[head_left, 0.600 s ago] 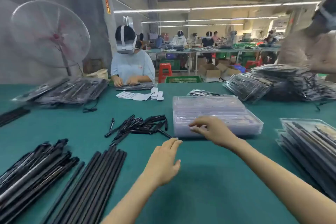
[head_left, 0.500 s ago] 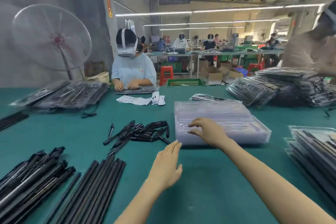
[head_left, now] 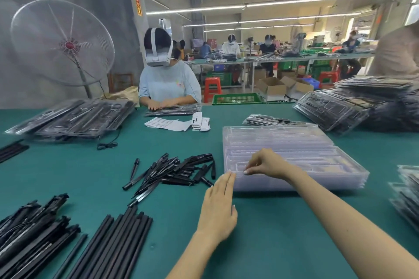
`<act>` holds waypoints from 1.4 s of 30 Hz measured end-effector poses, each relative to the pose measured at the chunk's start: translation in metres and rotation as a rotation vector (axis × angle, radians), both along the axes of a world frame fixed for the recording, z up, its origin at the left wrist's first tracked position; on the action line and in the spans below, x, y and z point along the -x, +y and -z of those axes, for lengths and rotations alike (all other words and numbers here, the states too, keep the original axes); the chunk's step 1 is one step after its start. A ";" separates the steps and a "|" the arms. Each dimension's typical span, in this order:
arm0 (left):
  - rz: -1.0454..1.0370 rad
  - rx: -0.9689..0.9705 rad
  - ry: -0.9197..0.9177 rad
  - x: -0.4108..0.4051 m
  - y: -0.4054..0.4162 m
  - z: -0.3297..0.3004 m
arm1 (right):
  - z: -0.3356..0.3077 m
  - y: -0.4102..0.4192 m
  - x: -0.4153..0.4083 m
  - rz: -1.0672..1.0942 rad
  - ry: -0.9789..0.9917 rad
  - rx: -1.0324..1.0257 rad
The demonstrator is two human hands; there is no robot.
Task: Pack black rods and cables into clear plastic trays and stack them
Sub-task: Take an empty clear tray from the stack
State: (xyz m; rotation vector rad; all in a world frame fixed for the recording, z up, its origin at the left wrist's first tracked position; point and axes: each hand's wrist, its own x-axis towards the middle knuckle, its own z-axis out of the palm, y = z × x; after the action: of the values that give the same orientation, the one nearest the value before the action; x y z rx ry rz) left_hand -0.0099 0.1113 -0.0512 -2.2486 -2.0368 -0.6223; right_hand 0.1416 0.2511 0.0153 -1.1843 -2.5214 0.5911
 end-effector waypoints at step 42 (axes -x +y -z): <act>-0.011 0.037 0.580 -0.029 0.082 -0.001 | 0.016 0.021 -0.035 -0.222 -0.357 -0.641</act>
State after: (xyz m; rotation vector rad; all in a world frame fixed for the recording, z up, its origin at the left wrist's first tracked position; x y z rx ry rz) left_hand 0.0191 0.1930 -0.0498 -2.0982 -1.7672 0.0761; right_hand 0.1763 0.2722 -0.0003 -0.8232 -2.8149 -0.4144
